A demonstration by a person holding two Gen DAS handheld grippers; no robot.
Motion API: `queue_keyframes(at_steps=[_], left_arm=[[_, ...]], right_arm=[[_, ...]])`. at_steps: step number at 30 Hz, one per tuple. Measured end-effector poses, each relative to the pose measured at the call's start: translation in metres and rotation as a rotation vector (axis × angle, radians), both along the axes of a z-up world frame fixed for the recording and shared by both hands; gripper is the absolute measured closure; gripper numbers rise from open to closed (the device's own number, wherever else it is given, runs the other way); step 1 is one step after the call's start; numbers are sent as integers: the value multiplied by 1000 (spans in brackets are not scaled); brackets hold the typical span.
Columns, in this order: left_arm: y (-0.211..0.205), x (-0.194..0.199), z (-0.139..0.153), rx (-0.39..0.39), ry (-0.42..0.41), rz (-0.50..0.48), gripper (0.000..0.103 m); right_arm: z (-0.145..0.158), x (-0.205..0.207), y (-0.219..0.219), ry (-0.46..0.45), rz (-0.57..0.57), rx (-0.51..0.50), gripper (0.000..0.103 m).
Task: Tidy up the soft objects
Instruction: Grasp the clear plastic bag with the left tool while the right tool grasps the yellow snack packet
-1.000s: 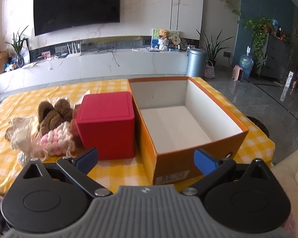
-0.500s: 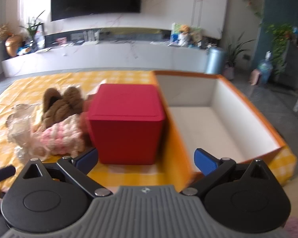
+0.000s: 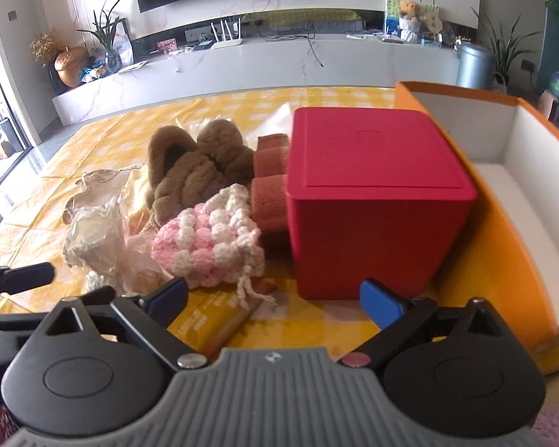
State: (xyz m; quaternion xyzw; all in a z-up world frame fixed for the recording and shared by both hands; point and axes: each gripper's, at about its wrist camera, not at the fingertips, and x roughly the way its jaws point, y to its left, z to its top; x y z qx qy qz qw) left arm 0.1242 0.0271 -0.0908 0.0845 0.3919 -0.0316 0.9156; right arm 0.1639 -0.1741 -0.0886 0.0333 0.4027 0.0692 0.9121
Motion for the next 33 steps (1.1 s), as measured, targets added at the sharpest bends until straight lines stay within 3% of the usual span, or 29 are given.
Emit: queue_keyframes(at_steps=[13, 20, 24, 30, 33], left_arm=[[-10, 32, -27, 55, 46, 24, 17], [0, 25, -21, -10, 38, 51, 40], [7, 10, -4, -42, 12, 56, 42], [38, -10, 15, -162, 59, 132, 42], [51, -13, 16, -150, 65, 192, 42]], right_arm=[[-9, 12, 4, 15, 4, -3, 16], [-6, 9, 5, -7, 15, 6, 16], [-5, 6, 9, -14, 36, -3, 16], [-8, 3, 17, 24, 53, 23, 14], [-13, 4, 27, 54, 63, 32, 11]])
